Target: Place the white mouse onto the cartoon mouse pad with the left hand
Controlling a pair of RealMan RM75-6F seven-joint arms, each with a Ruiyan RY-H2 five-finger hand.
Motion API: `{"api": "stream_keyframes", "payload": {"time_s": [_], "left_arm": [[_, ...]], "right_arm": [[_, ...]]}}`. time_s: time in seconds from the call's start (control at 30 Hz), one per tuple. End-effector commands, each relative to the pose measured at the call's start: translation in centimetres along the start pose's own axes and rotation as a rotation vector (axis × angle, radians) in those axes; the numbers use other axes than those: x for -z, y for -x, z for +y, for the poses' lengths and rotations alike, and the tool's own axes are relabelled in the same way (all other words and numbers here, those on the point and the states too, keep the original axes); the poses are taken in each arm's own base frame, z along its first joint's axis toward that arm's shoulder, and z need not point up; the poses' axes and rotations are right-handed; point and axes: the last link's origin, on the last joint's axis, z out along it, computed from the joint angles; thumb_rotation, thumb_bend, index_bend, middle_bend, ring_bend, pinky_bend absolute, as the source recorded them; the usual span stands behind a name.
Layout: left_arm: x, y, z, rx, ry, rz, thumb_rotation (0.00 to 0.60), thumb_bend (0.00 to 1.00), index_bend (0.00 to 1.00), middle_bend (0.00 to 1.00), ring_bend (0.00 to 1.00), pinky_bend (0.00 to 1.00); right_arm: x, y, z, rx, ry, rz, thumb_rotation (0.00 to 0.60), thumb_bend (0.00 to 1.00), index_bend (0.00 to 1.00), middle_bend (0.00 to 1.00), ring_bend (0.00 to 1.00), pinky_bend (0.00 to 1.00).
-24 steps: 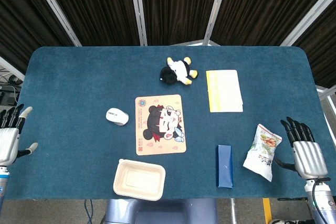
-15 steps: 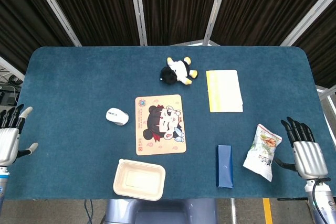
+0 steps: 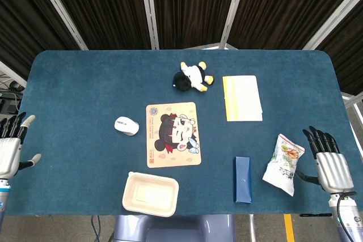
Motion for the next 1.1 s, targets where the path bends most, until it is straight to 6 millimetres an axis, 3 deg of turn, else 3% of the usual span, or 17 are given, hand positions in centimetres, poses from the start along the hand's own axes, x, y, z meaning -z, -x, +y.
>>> {"api": "stream_keyframes", "payload": {"time_s": [0.03,0.4,0.57,0.67,0.83,0.93,1.1], "left_arm": [[0.0,0.0,0.0,-0.001,0.0,0.001,0.6,0.18,0.11,0.0,0.0,0.0],[0.0,0.0,0.1,-0.011,0.006,-0.001,0.6,0.18,0.11,0.0,0.0,0.0],[-1.3,-0.4,1.0,-0.022,0.053,-0.031,0.6,0.18,0.11,0.0,0.0,0.0],[-2.7,-1.0,1.5,-0.048,0.083,-0.046,0.6,0.18,0.12,0.0,0.0,0.0],[-6.6,-2.2,3.5,-0.087,0.152,-0.041,0.6,0.18,0.17,0.0,0.0,0.0],[-9.4,-1.8,4.8,-0.129,0.205,-0.054,0.6,0.18,0.2,0.0,0.0,0.0],[-12.1,-1.3,6.9,-0.198,0.262,-0.087,0.6,0.18,0.27,0.0,0.0,0.0]], "right_arm": [[0.0,0.0,0.0,0.0,0.0,0.0,0.6,0.11,0.0,0.0,0.0,0.0],[0.1,0.0,0.1,0.0,-0.001,0.002,0.6,0.11,0.0,0.0,0.0,0.0],[0.1,0.0,0.1,0.002,0.001,0.005,0.6,0.11,0.0,0.0,0.0,0.0],[0.1,0.0,0.1,-0.001,0.0,0.003,0.6,0.11,0.0,0.0,0.0,0.0],[0.0,0.0,0.1,-0.002,0.0,0.001,0.6,0.11,0.0,0.0,0.0,0.0],[0.0,0.0,0.1,-0.002,0.001,0.001,0.6,0.11,0.0,0.0,0.0,0.0],[0.0,0.0,0.1,-0.003,0.002,0.0,0.6,0.11,0.0,0.0,0.0,0.0]]}}
